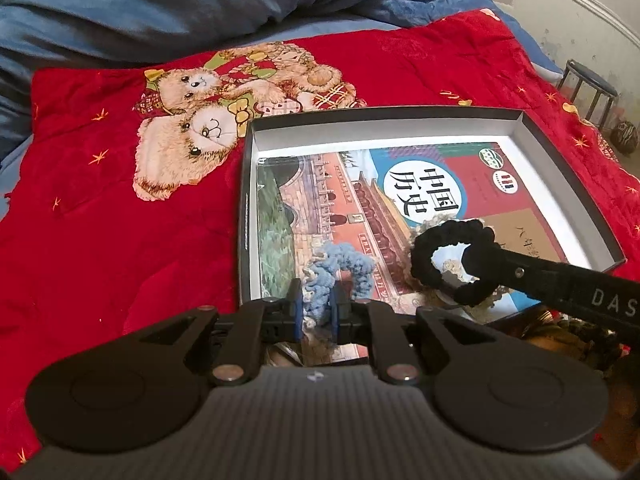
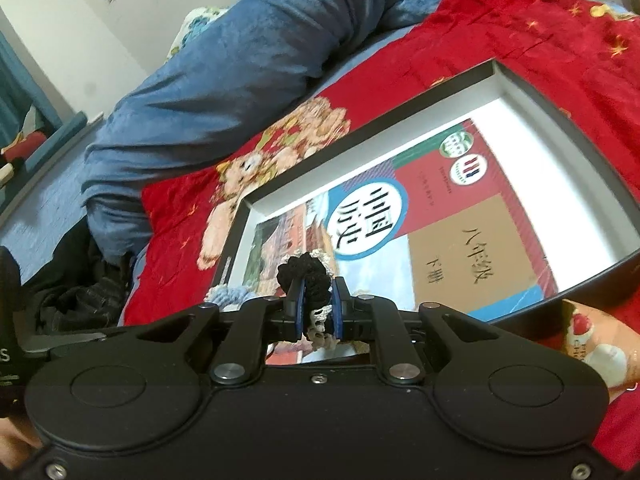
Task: Organize objects
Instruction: 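Open left tool dropping blue scrunchie while right tool releases black scrunchie into box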
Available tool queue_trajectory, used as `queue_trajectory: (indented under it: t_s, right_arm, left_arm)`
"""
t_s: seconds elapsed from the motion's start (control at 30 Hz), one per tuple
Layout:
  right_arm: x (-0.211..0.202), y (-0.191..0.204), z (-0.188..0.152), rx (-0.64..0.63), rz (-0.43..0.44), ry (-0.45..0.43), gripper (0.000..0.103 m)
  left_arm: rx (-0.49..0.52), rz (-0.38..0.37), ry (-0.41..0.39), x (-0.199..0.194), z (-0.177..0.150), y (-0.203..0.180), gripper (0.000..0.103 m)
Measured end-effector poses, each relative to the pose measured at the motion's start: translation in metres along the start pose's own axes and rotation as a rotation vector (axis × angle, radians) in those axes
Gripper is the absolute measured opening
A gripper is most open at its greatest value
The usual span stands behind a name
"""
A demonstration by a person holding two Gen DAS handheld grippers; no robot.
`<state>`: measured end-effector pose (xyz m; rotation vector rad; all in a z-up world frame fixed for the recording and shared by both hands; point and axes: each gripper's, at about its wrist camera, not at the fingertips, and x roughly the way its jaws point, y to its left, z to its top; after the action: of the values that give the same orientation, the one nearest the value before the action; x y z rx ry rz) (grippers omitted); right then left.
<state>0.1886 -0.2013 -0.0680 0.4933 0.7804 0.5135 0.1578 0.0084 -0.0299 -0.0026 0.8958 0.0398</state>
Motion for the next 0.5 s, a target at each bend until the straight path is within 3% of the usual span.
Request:
queue_trajectory:
  t_s: [0.27,0.33,0.37,0.43,0.5]
  right_arm:
    - [0.002,0.004,-0.001,-0.008,-0.010,0.040,0.017]
    - [0.003,0.006,0.000,-0.017,-0.022,0.054,0.017]
    - [0.004,0.007,0.000,-0.021,-0.024,0.061,0.019]
    - [0.002,0.007,0.001,-0.021,-0.025,0.064,0.022]
    - [-0.001,0.007,0.003,-0.016,-0.022,0.060,0.033]
  left_arm:
    - [0.027,0.021,0.012,0.004,-0.007,-0.007,0.042]
    - [0.048,0.021,0.003,0.004,-0.006,-0.009,0.059]
    - [0.056,0.019,-0.005,0.003,-0.006,-0.011,0.062]
    - [0.066,0.024,-0.014,0.003,-0.005,-0.013,0.066]
    - [0.069,0.028,-0.009,0.003,-0.004,-0.013,0.068]
